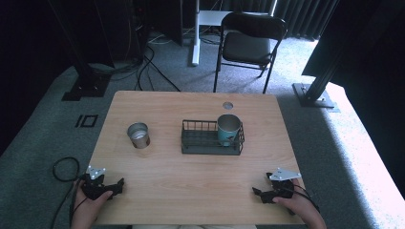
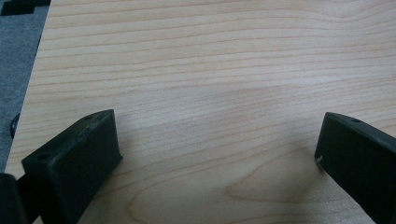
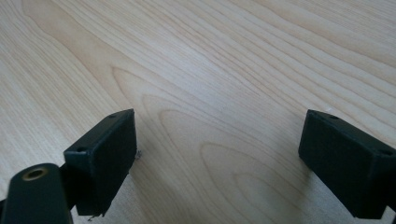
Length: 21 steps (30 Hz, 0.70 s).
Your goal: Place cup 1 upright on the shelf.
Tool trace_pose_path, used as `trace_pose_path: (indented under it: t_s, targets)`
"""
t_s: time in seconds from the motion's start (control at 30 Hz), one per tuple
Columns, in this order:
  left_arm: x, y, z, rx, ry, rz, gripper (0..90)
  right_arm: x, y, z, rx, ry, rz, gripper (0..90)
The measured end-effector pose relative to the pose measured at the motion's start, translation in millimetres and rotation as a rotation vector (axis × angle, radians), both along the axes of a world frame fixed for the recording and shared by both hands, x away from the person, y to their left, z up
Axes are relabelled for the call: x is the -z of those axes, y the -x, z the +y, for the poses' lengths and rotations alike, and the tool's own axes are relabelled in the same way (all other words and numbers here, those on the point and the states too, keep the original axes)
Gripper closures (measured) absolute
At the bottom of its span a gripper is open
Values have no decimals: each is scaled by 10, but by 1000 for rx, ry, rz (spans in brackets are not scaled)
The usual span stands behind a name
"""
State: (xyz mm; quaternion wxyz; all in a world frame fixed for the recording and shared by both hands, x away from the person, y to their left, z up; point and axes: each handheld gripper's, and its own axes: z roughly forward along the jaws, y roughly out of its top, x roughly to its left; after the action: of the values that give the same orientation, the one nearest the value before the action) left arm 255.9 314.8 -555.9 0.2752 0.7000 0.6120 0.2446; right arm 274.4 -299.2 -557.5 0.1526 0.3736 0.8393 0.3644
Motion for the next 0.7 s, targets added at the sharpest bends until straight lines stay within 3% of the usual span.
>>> trace_pose_path:
  t_s: [0.6,0.7]
  targets:
    - [0,0,1,0,0,1,4,1,7,15,2,13,-5,110]
    - [-2,7,-2,22,-3,3,4,1,7,15,2,13,-5,110]
